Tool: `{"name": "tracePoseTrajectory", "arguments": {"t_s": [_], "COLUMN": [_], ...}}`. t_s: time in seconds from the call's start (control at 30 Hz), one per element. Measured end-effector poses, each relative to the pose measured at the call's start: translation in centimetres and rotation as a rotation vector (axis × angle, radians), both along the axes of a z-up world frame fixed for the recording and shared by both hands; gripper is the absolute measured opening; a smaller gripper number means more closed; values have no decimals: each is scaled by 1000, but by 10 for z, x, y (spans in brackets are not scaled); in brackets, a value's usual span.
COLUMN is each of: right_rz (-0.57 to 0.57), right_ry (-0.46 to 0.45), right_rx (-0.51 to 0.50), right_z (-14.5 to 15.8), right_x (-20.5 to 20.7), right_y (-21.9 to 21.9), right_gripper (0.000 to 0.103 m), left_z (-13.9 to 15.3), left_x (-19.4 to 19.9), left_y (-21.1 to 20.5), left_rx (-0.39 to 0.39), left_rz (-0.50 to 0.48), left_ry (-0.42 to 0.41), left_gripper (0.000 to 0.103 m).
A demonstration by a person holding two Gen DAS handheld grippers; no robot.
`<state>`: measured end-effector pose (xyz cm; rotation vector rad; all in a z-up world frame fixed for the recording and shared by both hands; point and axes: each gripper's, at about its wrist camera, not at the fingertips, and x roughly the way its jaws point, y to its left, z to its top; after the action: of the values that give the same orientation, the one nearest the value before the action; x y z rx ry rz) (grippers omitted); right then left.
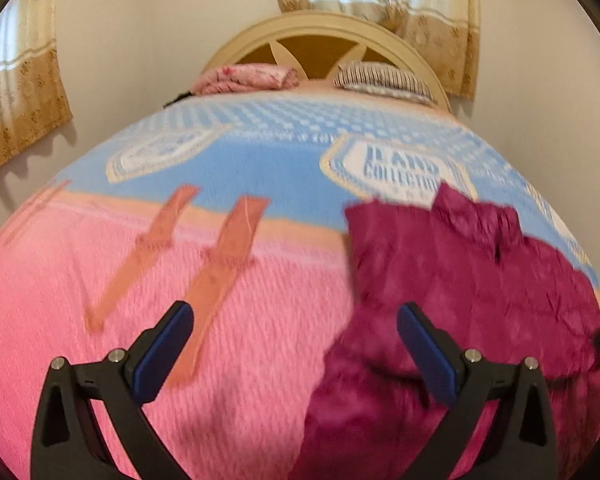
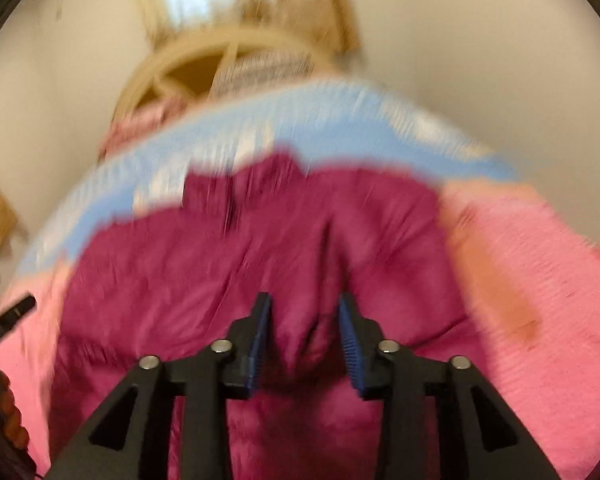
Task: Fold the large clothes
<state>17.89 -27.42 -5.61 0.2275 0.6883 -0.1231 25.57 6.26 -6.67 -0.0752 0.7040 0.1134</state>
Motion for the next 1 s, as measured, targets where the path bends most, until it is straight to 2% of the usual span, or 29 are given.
{"name": "tracePoseTrajectory", "arguments": {"t_s": [0.03, 0.17, 0.27, 0.4, 0.5, 0.6, 0.77, 0.87, 0.93, 1.0], "right_rz": [-4, 86, 118, 149, 141, 167, 166, 165, 168, 157], "right_ry": [-44, -34, 24, 124, 140, 144, 143, 145, 165, 134], "right_rx": [-23, -22, -2, -7, -14, -55, -35, -27, -18, 75], "right_z": [14, 28, 10, -30, -50, -67, -71, -69, -57, -35], "right_x": [-1, 32, 63, 86, 85, 82, 84, 85, 87, 92], "right_y": [1, 17, 25, 31, 27, 31, 27, 26, 26, 18], "right_gripper": [37, 37, 37, 37, 37, 37, 37, 37, 37, 38], "left_z": [2, 7, -8, -41, -65, -83, -90, -88, -83, -72], "left_x": [5, 40, 65, 83, 88, 88, 91, 88, 80, 61], "left_y": [-2, -36, -55, -61, -60, -57, -65, -67, -58, -45], "left_rx": [0, 36, 50, 69, 78, 43, 81, 97, 50, -30], "left_rz": [1, -23, -46, -13, -4, 1, 8, 11, 34, 53], "left_ry": [-6, -17, 23, 80, 122, 138, 167, 158, 121, 25], "left_gripper": [103, 103, 103, 103, 103, 103, 103, 103, 103, 103]}}
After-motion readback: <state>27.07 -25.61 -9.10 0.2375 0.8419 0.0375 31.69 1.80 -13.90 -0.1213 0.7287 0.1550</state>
